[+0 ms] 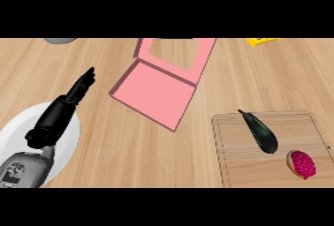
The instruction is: Pick the cupcake from the cutting board and place it in the cardboard box
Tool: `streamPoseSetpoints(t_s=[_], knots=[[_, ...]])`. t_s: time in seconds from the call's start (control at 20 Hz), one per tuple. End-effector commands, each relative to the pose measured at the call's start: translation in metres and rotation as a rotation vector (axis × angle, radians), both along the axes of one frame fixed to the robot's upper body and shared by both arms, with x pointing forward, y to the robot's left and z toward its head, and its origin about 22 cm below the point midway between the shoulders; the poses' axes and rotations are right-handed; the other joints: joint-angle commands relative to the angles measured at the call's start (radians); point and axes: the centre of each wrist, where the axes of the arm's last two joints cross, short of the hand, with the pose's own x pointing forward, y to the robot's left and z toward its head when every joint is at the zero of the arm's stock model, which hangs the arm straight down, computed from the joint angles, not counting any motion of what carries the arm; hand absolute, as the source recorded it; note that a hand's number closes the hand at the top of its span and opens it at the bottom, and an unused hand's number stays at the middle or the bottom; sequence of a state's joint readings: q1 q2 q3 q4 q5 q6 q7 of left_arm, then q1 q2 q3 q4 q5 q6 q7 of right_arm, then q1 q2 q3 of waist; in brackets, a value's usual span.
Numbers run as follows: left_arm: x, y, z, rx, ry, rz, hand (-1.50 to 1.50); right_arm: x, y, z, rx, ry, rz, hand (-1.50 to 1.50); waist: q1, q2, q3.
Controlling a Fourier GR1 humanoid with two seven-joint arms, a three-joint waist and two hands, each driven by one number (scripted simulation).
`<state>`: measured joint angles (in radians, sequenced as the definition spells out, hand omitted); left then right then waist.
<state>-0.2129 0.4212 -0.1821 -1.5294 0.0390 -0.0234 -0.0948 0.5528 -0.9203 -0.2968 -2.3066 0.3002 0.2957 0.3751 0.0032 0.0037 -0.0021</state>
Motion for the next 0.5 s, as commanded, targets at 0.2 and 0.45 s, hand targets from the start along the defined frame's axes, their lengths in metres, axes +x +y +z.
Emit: streamPoseSetpoints(t_s=[0.2, 0.45], knots=[[0.003, -0.007, -0.001, 0.001, -0.007, -0.027, 0.0, 0.002, 0.064, -0.003, -0.061, 0.143, -0.084, -1.5, 0.012, 0.002, 0.0], [-0.007, 0.002, -0.006, 0.013, 0.003, -0.017, 0.0, 0.031, 0.074, -0.022, -0.051, 0.187, -0.104, -1.5, 0.011, -0.002, 0.002]])
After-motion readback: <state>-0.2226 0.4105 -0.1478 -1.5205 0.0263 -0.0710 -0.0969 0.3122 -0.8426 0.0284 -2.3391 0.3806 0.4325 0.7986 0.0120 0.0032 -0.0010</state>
